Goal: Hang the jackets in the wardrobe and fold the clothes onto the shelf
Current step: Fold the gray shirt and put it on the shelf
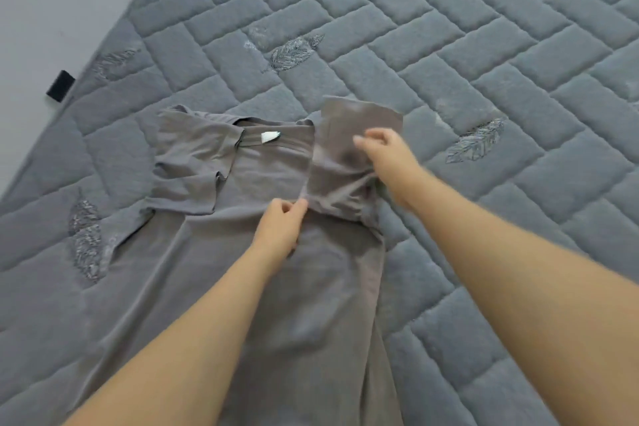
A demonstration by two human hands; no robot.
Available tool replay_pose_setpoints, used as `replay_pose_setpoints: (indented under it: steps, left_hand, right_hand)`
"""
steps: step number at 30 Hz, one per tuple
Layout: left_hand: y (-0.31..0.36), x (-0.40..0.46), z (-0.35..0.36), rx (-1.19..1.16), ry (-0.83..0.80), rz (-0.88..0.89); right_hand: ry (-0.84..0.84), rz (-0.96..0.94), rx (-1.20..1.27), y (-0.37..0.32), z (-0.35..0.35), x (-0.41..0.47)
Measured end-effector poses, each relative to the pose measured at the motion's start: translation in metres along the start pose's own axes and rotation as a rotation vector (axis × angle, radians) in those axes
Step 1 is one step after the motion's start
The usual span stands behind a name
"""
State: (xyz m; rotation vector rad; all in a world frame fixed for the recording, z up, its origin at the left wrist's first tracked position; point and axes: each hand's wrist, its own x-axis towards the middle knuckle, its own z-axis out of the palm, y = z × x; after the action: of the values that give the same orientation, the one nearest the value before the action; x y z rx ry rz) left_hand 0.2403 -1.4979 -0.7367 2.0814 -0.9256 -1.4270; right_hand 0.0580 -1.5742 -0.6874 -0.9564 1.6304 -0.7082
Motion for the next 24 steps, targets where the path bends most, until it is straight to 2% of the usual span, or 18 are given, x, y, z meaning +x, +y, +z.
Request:
replay_pose_setpoints:
  steps: [3, 6, 9, 11, 13, 14, 18, 20, 22, 24]
  left_hand:
    - [-0.054, -0.011, -0.056, 0.439, 0.241, 0.134]
    - [-0.103, -0.032, -0.102, 0.658, 0.386, 0.061]
    - [-0.147, -0.052, -0.139, 0.738, 0.448, -0.006]
    - [-0.167, -0.064, -0.159, 0.717, 0.551, -0.005]
    - [-0.183, -0.072, -0.181, 0.635, 0.651, -0.116]
    - [-0.194, -0.075, -0.191, 0.61, 0.629, -0.214]
    - [-0.241, -0.098, -0.226, 0.62, 0.438, -0.484]
    - [-0.25, -0.107, -0.236, 0.539, 0.345, -0.575]
    - [-0.249, -0.115, -0.242, 0.489, 0.234, -0.539]
    - [-0.246, -0.125, -0.248, 0.385, 0.213, -0.436]
  right_hand:
    - [0.333, 0.119, -0.449, 0.061, 0.046, -0.051]
    - [0.521, 0.233, -0.669, 0.118, 0.093, -0.12]
    - [0.645, 0.39, -0.597, 0.142, 0.132, -0.166]
    - [0.692, 0.437, -0.526, 0.148, 0.149, -0.184]
    - [0.745, 0.465, -0.449, 0.153, 0.161, -0.198]
    - [0.759, 0.489, -0.425, 0.157, 0.165, -0.205]
    - [0.602, 0.607, -0.476, 0.168, 0.165, -0.239]
    - [0.468, 0.666, -0.364, 0.171, 0.161, -0.253]
    - [0.335, 0.744, -0.24, 0.178, 0.156, -0.264]
    - [0.209, 0.808, -0.143, 0.184, 0.154, -0.277]
